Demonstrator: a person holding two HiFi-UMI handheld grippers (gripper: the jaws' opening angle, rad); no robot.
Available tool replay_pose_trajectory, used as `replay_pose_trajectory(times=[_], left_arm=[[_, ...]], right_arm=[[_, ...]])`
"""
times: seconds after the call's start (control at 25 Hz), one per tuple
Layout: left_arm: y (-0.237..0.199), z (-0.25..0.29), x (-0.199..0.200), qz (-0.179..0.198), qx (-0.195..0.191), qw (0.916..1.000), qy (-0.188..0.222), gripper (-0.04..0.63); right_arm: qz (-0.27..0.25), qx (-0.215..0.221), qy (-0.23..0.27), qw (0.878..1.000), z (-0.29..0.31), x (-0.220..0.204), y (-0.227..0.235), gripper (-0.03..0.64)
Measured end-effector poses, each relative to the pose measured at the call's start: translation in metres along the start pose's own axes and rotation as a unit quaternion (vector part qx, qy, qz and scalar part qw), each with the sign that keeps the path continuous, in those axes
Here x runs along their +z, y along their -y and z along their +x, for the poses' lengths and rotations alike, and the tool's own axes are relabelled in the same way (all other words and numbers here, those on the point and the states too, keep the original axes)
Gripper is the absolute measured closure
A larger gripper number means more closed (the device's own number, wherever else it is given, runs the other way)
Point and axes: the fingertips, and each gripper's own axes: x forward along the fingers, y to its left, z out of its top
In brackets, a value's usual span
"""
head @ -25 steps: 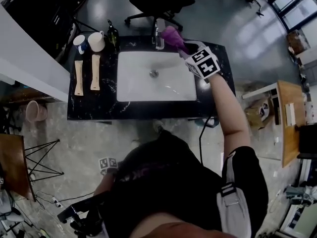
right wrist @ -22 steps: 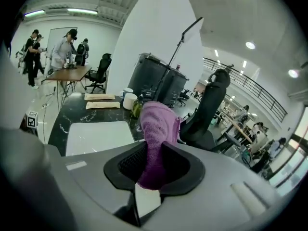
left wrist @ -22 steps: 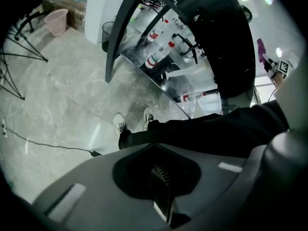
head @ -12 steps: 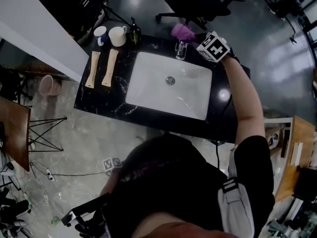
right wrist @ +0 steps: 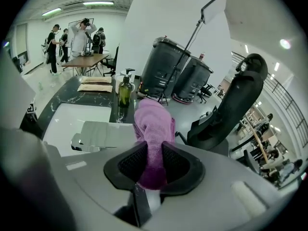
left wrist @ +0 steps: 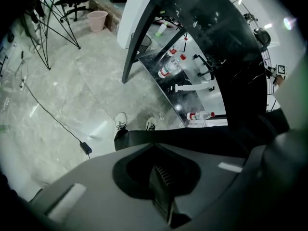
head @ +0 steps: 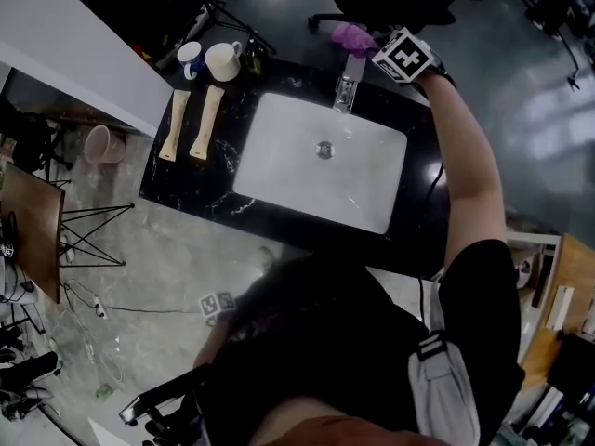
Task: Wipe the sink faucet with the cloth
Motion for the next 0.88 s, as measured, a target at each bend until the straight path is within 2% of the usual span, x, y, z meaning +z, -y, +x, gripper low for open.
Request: replay_pose_trajectory(times=[0.16, 0.32, 0.6, 0.72, 0.88], left_arm=[[0.008, -0.002, 0.004, 0.001, -0.005, 1.0, -0.001, 0.603], [0.006, -0.001, 0.012, 0.02, -0.004, 0.9998, -0.006, 0.603], [0.008, -0.003, 0.023, 0.053, -0.015, 0.9981, -0.025, 0.603], [0.006, -0.005, 0.027, 0.056, -0.016, 0.998, -0.026, 0.603], [0.009, -0.008, 0.026, 0.064, -0.018, 0.9974, -0.029, 0.603]], right_arm=[[-0.019, -0.016, 0.002, 1.0, -0.005, 0.001, -0.007, 0.515], [-0.024, -0.016, 0.023, 0.999, -0.025, 0.002, -0.033, 0.515], [-0.054, -0.004, 0.081, 0.995, -0.077, -0.018, -0.131, 0.515], [-0.077, 0.003, 0.068, 0.995, -0.067, -0.033, -0.16, 0.515], [-0.097, 0.008, 0.045, 0.994, -0.034, -0.037, -0.162, 0.515]])
